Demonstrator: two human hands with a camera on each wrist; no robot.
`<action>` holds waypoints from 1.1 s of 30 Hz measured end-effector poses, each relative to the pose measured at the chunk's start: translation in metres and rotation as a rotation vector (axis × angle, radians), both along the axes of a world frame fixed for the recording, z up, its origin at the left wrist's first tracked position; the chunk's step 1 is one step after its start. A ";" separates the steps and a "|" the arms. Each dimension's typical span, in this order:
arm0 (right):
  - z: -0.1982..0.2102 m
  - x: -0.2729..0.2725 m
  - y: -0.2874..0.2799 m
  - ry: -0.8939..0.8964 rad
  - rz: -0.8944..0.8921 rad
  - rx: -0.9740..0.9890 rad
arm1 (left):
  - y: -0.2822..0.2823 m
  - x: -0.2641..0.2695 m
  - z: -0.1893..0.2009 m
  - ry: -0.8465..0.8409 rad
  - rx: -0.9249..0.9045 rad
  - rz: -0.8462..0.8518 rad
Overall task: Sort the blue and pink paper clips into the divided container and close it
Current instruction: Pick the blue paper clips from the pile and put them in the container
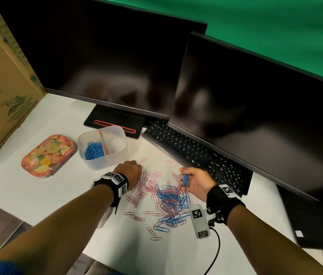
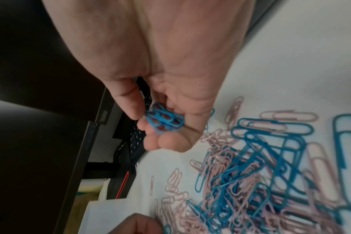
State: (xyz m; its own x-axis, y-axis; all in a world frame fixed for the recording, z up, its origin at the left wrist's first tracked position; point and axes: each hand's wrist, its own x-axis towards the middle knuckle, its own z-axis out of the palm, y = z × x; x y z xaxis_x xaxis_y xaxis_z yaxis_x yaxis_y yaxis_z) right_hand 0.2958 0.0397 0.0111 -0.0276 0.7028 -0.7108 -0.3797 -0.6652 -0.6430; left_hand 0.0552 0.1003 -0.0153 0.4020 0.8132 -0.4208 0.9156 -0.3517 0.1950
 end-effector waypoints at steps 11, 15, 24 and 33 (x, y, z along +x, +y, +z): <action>-0.017 0.009 0.006 -1.200 0.574 0.125 | -0.003 -0.005 0.005 -0.328 -0.038 0.339; -0.017 -0.004 0.013 -1.454 0.922 0.163 | -0.006 -0.008 0.008 -0.621 -0.147 0.500; -0.017 0.000 0.013 -1.430 0.983 0.125 | -0.021 0.005 0.014 -1.115 -0.576 0.858; -0.008 0.030 -0.001 -1.355 0.808 0.181 | -0.025 0.039 0.005 -0.851 -0.467 0.776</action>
State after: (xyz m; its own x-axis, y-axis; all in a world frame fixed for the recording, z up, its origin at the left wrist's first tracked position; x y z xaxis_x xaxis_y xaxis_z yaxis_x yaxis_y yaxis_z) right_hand 0.3256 0.0385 0.0030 0.1371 0.8922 -0.4303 0.9166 -0.2790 -0.2865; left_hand 0.0947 0.0751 -0.0102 0.1691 0.8003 -0.5753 0.3714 0.4889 0.7893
